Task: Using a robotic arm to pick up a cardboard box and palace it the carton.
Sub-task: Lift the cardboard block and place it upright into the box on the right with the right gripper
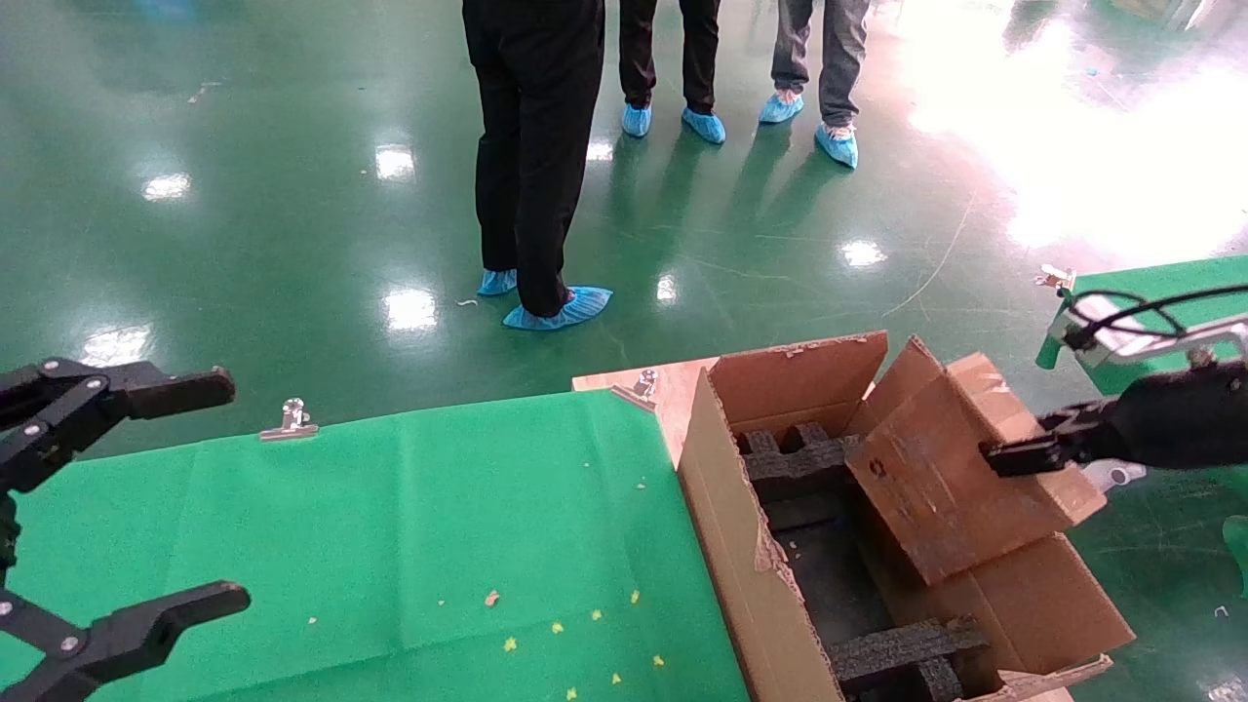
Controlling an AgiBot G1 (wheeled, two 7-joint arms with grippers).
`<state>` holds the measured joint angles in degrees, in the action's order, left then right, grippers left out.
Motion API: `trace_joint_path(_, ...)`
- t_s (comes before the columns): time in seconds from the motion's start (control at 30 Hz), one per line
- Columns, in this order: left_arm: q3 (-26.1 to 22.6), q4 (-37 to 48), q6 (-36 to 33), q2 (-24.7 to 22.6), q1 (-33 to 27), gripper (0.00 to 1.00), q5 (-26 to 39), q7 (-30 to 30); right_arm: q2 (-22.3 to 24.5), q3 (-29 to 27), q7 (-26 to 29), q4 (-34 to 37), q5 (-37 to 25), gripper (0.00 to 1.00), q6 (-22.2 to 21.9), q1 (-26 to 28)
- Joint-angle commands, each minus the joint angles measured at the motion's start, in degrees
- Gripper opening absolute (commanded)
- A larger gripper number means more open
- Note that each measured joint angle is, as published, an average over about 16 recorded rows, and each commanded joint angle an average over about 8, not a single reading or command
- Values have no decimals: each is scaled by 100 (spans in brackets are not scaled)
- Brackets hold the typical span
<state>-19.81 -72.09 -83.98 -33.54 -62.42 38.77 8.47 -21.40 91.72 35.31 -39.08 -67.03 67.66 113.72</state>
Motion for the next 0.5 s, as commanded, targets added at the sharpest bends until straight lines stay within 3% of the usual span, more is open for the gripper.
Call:
trace_joint_path(0.03, 0, 0, 0, 0, 0, 100, 0, 0, 79, 25, 279, -160, 48, 0, -150, -122)
trace_joint_path(0.27, 0, 2, 1, 0, 1, 100, -1, 0, 212, 85, 592, -403, 61, 0, -437, -282)
trace_joint_path(0.5, 0, 1, 1, 0, 1, 100, -1, 0, 174, 74, 525, -355, 64, 0, -364, -249)
